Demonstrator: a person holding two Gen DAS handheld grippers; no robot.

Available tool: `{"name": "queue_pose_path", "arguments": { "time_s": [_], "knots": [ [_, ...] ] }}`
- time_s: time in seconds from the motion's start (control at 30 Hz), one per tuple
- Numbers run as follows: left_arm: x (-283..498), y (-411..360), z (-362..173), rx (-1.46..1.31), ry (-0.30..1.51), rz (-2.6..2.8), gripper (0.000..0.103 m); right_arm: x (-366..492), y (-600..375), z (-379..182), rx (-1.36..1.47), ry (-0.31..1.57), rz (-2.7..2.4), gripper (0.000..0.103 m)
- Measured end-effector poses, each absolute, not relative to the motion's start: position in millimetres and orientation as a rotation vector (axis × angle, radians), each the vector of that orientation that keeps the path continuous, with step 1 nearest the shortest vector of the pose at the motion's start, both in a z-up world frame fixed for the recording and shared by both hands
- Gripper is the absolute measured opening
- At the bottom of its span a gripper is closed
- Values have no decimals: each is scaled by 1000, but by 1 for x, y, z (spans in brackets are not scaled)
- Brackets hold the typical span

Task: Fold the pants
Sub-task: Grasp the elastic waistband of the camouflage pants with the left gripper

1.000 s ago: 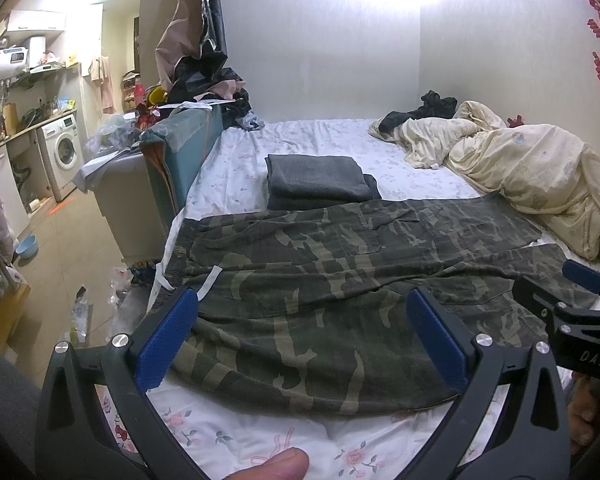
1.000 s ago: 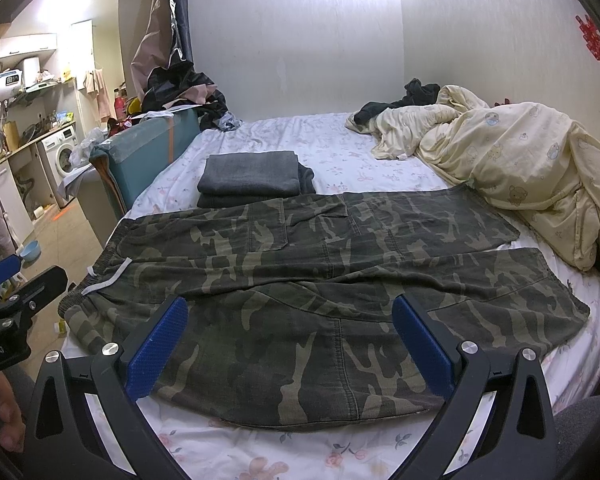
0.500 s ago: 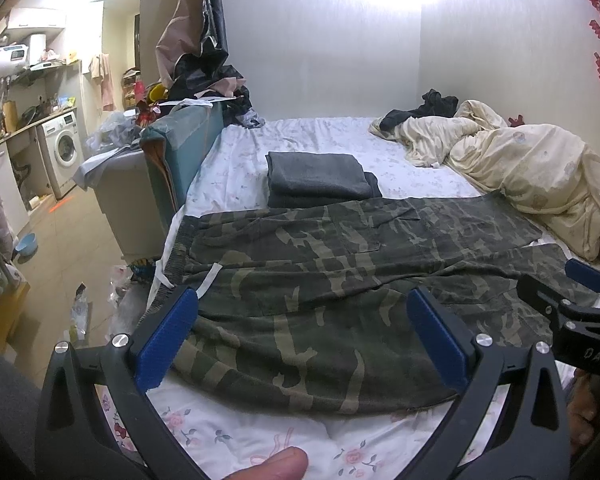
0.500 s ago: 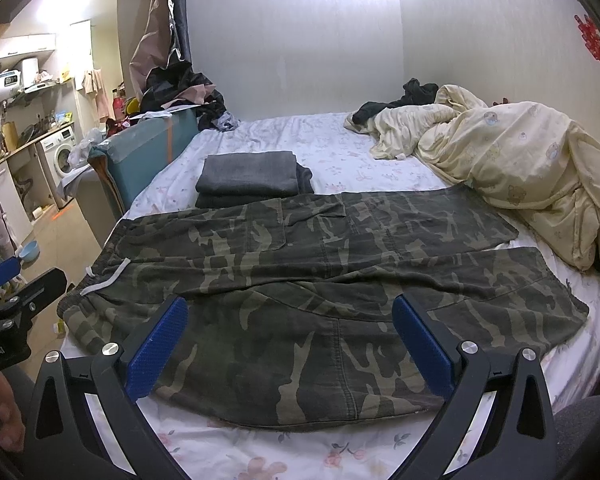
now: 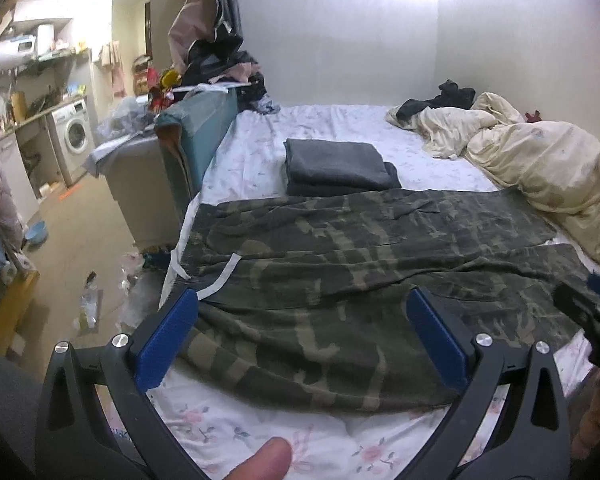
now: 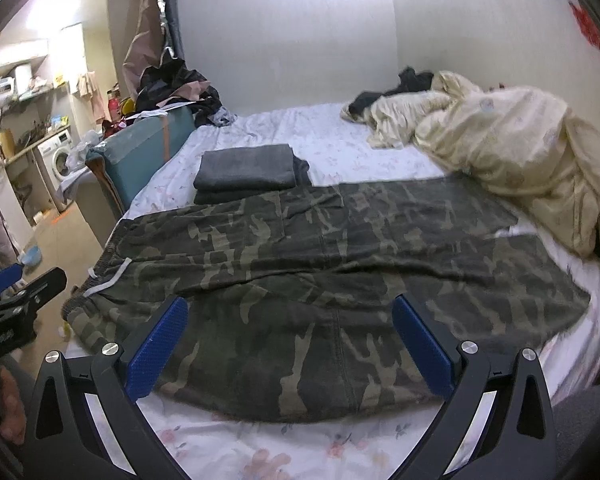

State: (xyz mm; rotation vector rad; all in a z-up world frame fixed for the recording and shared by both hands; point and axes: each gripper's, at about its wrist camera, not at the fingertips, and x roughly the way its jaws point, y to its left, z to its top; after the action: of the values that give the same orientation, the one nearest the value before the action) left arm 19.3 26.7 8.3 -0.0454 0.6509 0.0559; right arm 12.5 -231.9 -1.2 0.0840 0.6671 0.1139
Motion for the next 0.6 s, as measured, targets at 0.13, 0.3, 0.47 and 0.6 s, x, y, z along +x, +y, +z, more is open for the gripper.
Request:
{"name": "queue_pose_path", "arguments": {
  "time_s": [0.13, 0.3, 0.47, 0.6],
  "knots": [
    [35, 54, 9, -79, 675, 105, 103, 11, -239, -1, 121, 691, 132, 103],
    [50, 107, 0, -164, 710, 216, 103, 18, -247, -2, 175, 712, 148, 103],
    [57, 165, -30, -289, 785, 356, 103, 30, -254, -10, 218, 762, 146, 103],
    [58, 197, -66, -413, 890, 449, 101, 37, -246, -15, 184, 782, 135, 103]
  ]
}}
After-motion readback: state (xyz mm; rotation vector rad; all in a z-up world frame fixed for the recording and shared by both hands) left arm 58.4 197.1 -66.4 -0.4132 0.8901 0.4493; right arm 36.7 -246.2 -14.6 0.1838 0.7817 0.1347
